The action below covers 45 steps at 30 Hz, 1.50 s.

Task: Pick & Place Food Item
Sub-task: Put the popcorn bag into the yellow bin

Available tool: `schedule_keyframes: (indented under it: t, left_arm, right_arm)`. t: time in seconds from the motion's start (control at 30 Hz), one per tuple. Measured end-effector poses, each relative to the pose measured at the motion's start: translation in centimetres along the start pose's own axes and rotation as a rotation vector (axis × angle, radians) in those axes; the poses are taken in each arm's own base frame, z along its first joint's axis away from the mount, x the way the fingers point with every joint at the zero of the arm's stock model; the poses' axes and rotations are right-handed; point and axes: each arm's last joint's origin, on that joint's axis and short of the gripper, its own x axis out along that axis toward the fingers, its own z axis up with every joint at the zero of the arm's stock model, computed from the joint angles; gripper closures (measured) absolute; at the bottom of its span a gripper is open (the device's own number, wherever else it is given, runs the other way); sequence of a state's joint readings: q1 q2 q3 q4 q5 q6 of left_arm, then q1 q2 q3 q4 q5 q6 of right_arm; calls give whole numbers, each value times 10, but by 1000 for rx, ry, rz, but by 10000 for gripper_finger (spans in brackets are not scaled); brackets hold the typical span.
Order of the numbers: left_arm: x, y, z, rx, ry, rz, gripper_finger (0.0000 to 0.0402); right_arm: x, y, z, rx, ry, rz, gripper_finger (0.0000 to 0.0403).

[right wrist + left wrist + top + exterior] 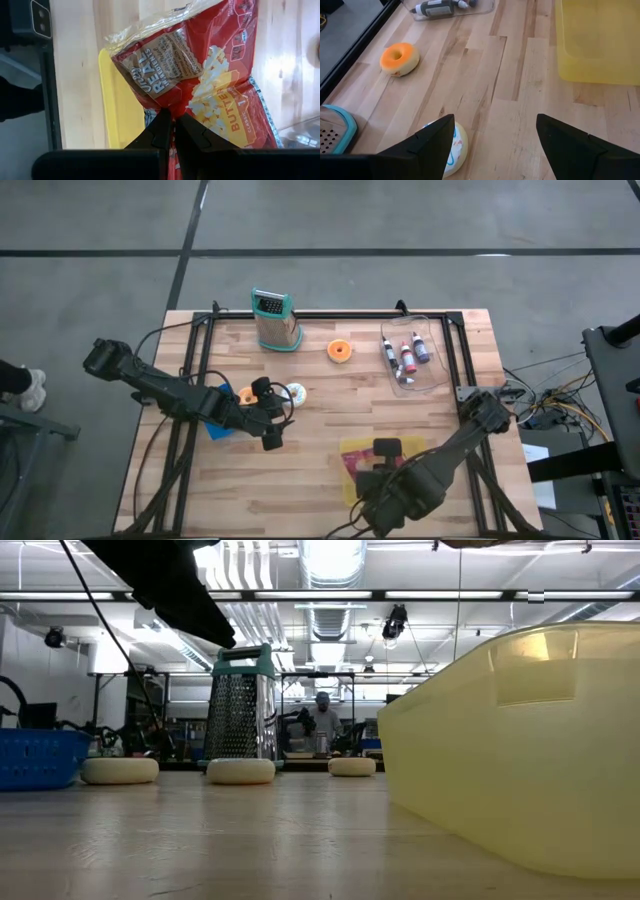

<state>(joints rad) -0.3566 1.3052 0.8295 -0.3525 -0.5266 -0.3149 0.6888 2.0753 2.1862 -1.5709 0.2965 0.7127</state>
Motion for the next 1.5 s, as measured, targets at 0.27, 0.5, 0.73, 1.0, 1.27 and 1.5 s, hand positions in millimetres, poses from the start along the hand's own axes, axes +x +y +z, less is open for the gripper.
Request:
schedule_keyframes:
  t: [0.27, 0.5, 0.73, 1.0, 1.27, 1.5]
  left_arm:
    - [3, 1, -7, 11, 18, 6, 115]
    - [7, 1, -18, 24, 38, 13, 115]
    - [8, 1, -18, 15, 25, 9, 115]
    - [8, 1, -17, 10, 12, 15, 115]
    - [8, 1, -17, 10, 10, 21, 115]
    - [8, 1, -16, 9, 10, 21, 115]
  right_arm:
    - [11, -11, -16, 20, 27, -91, 390]
    - [18, -29, -47, 170, -21, -46, 390]
    - [40, -45, -78, 262, -131, 44, 390]
    - [80, -51, -103, 288, -148, 72, 390]
    - [102, -52, -114, 363, -131, 62, 390]
    - [108, -42, -105, 301, -248, 185, 390]
